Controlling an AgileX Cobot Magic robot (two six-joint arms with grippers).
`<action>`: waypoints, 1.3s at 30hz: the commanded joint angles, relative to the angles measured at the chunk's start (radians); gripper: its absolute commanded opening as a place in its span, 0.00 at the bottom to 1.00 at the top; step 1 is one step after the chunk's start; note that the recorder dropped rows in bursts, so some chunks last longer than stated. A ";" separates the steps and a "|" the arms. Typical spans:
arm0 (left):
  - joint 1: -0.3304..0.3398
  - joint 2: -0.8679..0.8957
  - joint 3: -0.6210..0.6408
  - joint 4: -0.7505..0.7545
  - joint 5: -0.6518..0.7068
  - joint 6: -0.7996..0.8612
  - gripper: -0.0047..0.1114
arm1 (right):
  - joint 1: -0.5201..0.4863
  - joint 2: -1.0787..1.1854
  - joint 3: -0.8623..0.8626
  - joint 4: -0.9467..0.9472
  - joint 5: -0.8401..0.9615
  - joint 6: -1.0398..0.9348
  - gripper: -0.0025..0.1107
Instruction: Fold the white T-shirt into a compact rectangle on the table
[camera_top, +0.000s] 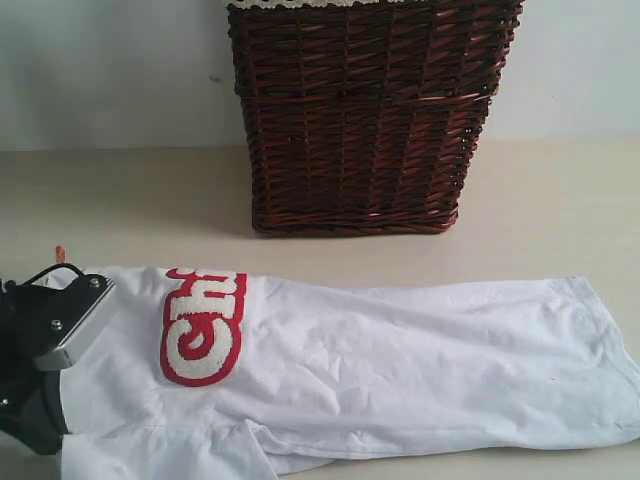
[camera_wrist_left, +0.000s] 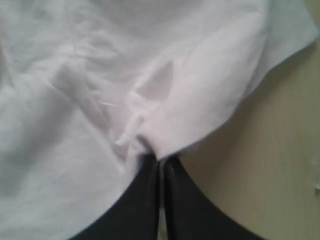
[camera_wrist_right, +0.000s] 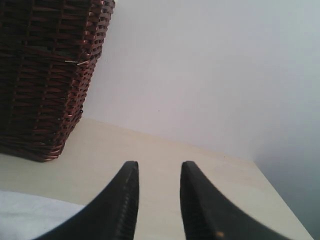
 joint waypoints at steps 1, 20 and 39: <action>-0.003 0.069 -0.007 -0.044 -0.201 -0.064 0.04 | -0.004 -0.005 0.005 0.003 -0.006 0.003 0.28; -0.003 0.108 -0.007 -0.093 -0.098 -0.175 0.04 | -0.004 -0.005 0.005 0.003 -0.006 0.003 0.28; -0.003 0.041 -0.007 -0.105 -0.264 -0.371 0.04 | -0.004 -0.005 0.005 0.003 -0.006 0.003 0.28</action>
